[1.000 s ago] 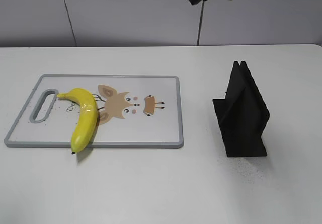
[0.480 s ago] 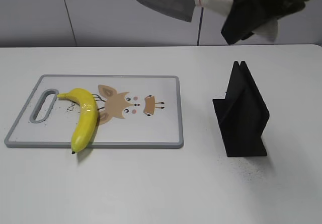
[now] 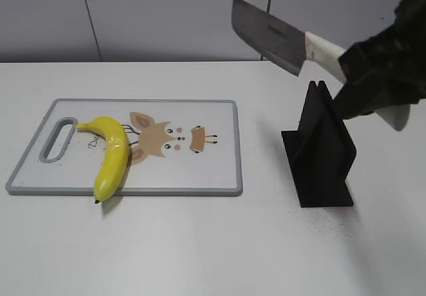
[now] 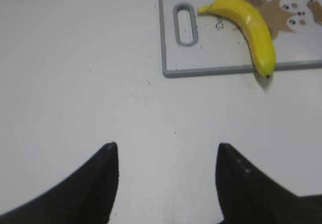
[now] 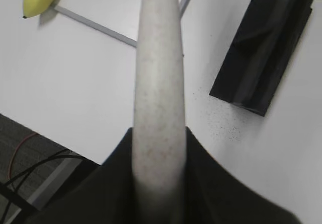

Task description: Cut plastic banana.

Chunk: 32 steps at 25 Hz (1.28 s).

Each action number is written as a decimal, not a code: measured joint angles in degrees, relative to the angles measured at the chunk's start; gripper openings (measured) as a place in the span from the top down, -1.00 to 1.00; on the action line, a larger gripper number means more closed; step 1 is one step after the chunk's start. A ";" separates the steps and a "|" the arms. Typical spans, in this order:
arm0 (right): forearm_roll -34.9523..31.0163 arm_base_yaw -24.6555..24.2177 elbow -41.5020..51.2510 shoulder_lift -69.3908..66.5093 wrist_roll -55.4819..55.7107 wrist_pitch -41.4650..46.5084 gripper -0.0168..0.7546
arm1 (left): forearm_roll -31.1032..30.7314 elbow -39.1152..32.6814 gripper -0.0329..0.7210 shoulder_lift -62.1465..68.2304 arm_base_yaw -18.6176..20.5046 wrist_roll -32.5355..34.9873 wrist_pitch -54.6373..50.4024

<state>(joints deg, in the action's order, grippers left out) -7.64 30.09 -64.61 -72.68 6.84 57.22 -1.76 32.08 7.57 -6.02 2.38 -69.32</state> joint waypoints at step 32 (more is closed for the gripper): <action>21.60 0.00 11.58 -0.01 25.97 -11.16 0.48 | 0.69 -3.31 -0.64 -6.31 0.00 -0.24 9.77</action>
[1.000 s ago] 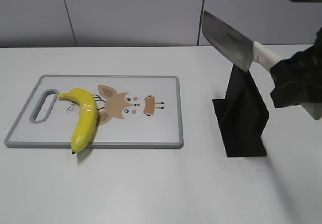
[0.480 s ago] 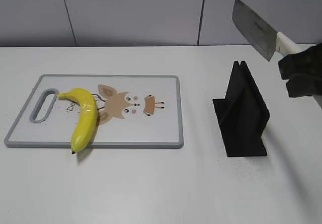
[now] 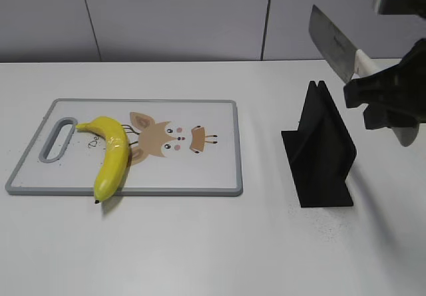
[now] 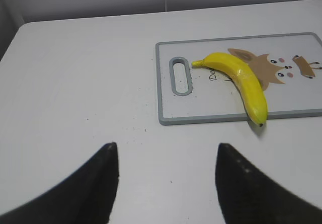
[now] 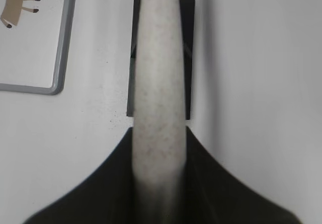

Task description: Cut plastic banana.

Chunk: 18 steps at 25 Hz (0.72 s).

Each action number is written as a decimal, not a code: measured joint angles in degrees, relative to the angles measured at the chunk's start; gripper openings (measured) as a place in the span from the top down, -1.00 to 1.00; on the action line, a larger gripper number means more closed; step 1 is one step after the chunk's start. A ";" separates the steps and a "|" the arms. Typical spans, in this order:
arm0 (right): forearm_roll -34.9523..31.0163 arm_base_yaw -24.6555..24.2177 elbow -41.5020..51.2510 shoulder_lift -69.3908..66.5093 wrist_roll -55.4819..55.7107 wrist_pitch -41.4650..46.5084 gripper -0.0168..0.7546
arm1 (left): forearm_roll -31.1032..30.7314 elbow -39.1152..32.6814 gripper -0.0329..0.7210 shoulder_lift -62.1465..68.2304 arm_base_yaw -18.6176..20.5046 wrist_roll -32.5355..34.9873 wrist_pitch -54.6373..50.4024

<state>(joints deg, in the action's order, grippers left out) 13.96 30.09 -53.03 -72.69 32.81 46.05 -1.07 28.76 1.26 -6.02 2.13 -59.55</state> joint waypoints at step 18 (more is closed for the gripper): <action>3.15 0.00 0.14 -7.10 3.97 -3.53 0.48 | 0.00 0.00 -0.64 0.00 0.00 0.00 0.00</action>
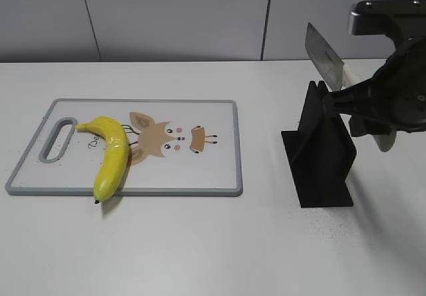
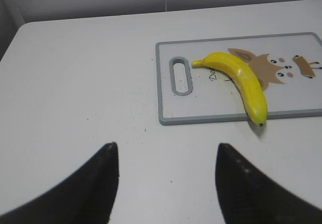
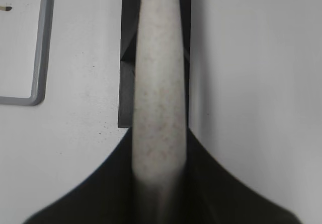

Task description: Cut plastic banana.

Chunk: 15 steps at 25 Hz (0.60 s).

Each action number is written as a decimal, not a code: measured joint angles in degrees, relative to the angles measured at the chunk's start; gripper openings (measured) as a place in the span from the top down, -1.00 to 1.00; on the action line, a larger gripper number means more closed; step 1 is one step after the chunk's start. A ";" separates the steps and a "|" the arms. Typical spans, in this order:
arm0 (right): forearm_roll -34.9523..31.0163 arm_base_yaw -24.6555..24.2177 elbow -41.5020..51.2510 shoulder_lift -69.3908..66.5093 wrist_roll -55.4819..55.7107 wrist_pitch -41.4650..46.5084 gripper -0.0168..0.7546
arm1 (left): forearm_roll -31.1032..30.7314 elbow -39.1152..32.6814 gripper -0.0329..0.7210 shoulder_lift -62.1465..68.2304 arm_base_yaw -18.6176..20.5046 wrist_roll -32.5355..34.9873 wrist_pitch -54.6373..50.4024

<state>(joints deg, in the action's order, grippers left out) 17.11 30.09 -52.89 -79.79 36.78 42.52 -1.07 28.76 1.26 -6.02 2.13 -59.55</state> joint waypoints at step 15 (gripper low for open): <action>0.05 0.00 0.00 -5.20 0.06 -0.31 0.48 | 0.00 0.00 -0.64 0.00 0.00 0.06 0.00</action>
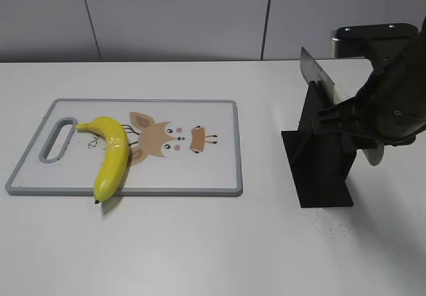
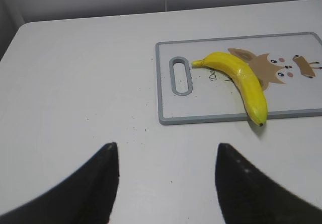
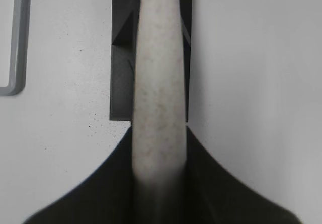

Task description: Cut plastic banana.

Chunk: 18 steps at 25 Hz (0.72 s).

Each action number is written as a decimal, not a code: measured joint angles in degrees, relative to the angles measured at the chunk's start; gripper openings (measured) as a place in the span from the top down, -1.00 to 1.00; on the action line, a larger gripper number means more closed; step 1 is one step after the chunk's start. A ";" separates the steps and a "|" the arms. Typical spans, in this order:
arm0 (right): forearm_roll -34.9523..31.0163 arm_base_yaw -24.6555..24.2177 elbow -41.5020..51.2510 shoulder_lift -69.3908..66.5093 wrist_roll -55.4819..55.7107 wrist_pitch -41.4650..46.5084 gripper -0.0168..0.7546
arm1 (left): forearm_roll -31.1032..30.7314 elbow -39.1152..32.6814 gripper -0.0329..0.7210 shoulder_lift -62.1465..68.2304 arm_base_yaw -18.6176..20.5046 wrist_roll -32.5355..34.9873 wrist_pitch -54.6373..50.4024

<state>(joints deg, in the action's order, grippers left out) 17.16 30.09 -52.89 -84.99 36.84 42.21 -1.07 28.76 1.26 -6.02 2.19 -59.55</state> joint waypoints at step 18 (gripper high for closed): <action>-6.63 0.00 0.00 0.00 -2.73 5.72 0.48 | 0.00 0.00 -0.64 0.00 0.00 0.07 0.00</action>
<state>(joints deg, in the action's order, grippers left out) 10.53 30.09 -52.89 -84.99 34.11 47.93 -1.07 28.76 1.26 -6.02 2.27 -59.55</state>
